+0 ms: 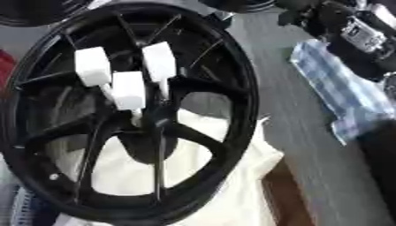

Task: Pull the pin out of the wheel hub.

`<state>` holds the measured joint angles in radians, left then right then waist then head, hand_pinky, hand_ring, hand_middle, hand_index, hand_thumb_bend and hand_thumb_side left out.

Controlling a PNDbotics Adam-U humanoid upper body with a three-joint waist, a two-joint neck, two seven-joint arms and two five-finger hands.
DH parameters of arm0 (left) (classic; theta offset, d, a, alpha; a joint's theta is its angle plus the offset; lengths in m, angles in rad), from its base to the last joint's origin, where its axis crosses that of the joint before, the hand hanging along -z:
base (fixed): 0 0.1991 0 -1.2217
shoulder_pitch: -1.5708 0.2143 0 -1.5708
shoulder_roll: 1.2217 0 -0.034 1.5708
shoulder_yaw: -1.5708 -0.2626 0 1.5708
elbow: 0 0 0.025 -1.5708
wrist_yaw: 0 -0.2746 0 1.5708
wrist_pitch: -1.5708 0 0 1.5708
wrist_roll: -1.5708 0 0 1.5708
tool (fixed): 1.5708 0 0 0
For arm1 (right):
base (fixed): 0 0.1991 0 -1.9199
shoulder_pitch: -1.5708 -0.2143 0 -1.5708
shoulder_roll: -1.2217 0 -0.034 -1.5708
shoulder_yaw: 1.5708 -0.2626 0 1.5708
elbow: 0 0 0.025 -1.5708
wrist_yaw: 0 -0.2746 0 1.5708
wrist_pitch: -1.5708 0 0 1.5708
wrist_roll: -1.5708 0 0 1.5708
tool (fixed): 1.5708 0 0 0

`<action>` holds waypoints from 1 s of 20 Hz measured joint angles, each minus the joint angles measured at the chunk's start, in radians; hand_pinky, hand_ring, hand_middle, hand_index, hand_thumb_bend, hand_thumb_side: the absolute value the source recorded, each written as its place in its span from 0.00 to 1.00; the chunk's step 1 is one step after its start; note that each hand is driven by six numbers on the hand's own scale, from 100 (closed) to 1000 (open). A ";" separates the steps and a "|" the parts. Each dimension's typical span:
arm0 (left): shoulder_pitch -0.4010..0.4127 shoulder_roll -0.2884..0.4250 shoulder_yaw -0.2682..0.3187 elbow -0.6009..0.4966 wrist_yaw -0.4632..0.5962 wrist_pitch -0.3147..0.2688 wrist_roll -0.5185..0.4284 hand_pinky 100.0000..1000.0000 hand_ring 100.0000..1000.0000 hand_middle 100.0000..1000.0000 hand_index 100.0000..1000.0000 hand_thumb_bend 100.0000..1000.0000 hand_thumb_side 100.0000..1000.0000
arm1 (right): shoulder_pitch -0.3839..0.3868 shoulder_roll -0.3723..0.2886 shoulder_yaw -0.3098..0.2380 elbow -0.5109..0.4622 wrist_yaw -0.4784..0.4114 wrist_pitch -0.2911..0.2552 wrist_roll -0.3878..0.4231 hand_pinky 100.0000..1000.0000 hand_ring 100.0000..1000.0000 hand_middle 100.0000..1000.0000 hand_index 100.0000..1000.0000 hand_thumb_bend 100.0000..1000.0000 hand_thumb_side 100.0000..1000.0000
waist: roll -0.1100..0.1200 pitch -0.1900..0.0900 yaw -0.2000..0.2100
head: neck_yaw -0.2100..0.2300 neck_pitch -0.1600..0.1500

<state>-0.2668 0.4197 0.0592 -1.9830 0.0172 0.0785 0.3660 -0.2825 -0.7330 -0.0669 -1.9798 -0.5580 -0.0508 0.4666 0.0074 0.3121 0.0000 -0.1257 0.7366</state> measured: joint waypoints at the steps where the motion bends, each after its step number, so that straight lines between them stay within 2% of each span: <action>1: -0.001 0.000 0.000 0.000 0.000 -0.001 -0.001 0.58 0.47 0.50 0.67 0.00 0.56 | 0.001 0.001 0.000 0.000 0.002 0.001 0.001 1.00 1.00 0.64 0.76 0.00 0.56 | 0.001 0.000 0.000 | 0.000 0.000; 4: -0.013 0.006 -0.002 0.000 -0.002 0.001 -0.007 0.59 0.47 0.53 0.69 0.00 0.52 | 0.002 0.005 0.000 0.000 0.008 0.003 0.003 1.00 1.00 0.64 0.76 0.00 0.56 | 0.003 0.004 0.001 | -0.001 0.000; 6: -0.037 0.046 -0.015 0.000 -0.013 0.014 -0.033 0.60 0.47 0.55 0.71 0.00 0.50 | 0.004 0.006 0.000 0.000 0.013 0.003 0.003 1.00 1.00 0.63 0.76 0.00 0.56 | 0.004 0.004 0.005 | -0.002 0.000; 8: -0.072 0.124 -0.042 0.000 -0.035 0.039 -0.095 0.62 0.48 0.58 0.74 0.00 0.46 | 0.012 0.006 0.000 0.000 0.019 0.003 0.003 1.00 1.00 0.63 0.76 0.00 0.56 | 0.010 0.004 0.008 | -0.005 0.000; 15: -0.236 0.499 -0.194 -0.001 -0.054 0.152 -0.436 0.71 0.56 0.61 0.76 0.00 0.36 | 0.043 -0.004 0.005 0.000 0.040 -0.002 0.000 1.00 1.00 0.63 0.76 0.00 0.57 | 0.019 0.003 0.007 | -0.023 0.015; 18: -0.325 0.609 -0.256 -0.001 -0.053 0.197 -0.578 0.75 0.62 0.64 0.78 0.00 0.35 | 0.058 -0.013 0.006 0.000 0.056 -0.009 -0.003 1.00 1.00 0.63 0.76 0.00 0.57 | 0.024 0.002 0.007 | -0.028 0.018; 20: -0.391 0.652 -0.297 -0.002 -0.060 0.225 -0.674 0.78 0.67 0.68 0.79 0.00 0.35 | 0.065 -0.020 0.006 0.000 0.065 -0.013 -0.004 1.00 1.00 0.63 0.75 0.00 0.57 | 0.027 0.002 0.007 | -0.034 0.018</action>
<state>-0.6582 1.0722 -0.2379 -1.9854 -0.0423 0.3036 -0.3083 -0.2179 -0.7526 -0.0609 -1.9798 -0.4927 -0.0639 0.4627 0.0345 0.3137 0.0069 -0.1598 0.7550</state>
